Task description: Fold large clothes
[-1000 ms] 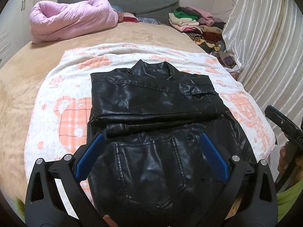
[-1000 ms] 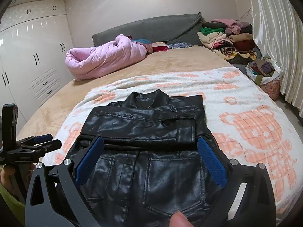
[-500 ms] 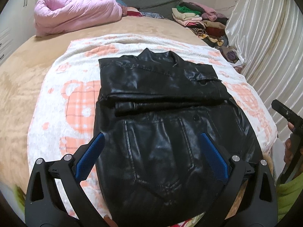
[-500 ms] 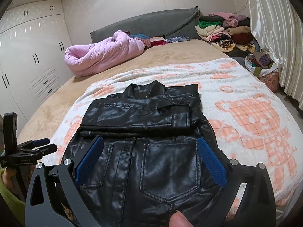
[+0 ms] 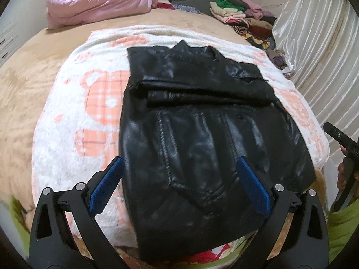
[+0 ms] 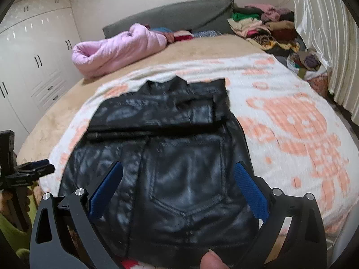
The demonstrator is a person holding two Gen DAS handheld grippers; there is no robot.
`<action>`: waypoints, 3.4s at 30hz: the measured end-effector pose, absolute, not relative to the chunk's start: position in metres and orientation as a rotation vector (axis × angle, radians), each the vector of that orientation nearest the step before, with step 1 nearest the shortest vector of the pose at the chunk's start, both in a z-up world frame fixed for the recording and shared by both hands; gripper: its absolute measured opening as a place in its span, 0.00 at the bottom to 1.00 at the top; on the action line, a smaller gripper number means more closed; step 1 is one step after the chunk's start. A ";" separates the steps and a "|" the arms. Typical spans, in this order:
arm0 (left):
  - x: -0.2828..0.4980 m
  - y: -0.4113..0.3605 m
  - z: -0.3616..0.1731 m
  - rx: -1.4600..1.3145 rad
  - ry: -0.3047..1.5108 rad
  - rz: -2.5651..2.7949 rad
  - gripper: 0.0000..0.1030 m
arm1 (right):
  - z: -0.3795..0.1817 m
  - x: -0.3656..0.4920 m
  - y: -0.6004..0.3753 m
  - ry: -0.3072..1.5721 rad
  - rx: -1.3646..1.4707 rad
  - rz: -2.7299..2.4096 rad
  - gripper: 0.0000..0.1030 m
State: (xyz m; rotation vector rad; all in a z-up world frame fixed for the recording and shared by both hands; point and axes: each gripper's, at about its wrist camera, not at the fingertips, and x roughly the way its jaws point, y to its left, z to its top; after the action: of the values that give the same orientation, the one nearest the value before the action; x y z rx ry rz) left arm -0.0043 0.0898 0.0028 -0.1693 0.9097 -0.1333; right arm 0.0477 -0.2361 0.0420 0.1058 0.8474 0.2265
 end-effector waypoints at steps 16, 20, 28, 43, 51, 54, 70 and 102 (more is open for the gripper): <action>-0.025 0.124 -0.047 -0.220 1.024 -0.079 0.91 | -0.020 0.032 -0.285 1.030 0.139 0.191 0.96; -0.031 0.129 -0.058 -0.243 1.045 -0.090 0.91 | -0.034 0.032 -0.294 1.072 0.162 0.211 0.96; -0.035 0.130 -0.068 -0.270 1.051 -0.119 0.82 | -0.057 0.031 -0.292 1.152 0.173 0.261 0.94; -0.042 0.130 -0.073 -0.309 1.073 -0.095 0.15 | -0.047 0.012 -0.294 1.109 0.152 0.265 0.17; -0.059 0.147 -0.053 -0.342 1.015 -0.122 0.04 | -0.024 -0.002 -0.301 1.050 0.243 0.350 0.11; -0.065 0.155 -0.036 -0.378 0.976 -0.151 0.04 | -0.011 -0.007 -0.306 1.026 0.295 0.383 0.10; -0.052 0.163 0.064 -0.327 0.708 -0.130 0.00 | 0.070 0.025 -0.321 0.762 0.512 0.422 0.09; -0.034 0.159 -0.018 -0.708 1.018 -0.421 0.07 | 0.085 0.124 -0.291 0.728 0.561 0.440 0.09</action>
State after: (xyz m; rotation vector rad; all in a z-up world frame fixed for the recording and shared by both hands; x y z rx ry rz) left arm -0.0340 0.1591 -0.0184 -0.7076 1.0184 -0.4212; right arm 0.1243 -0.2912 0.0845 0.5606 0.7278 0.4396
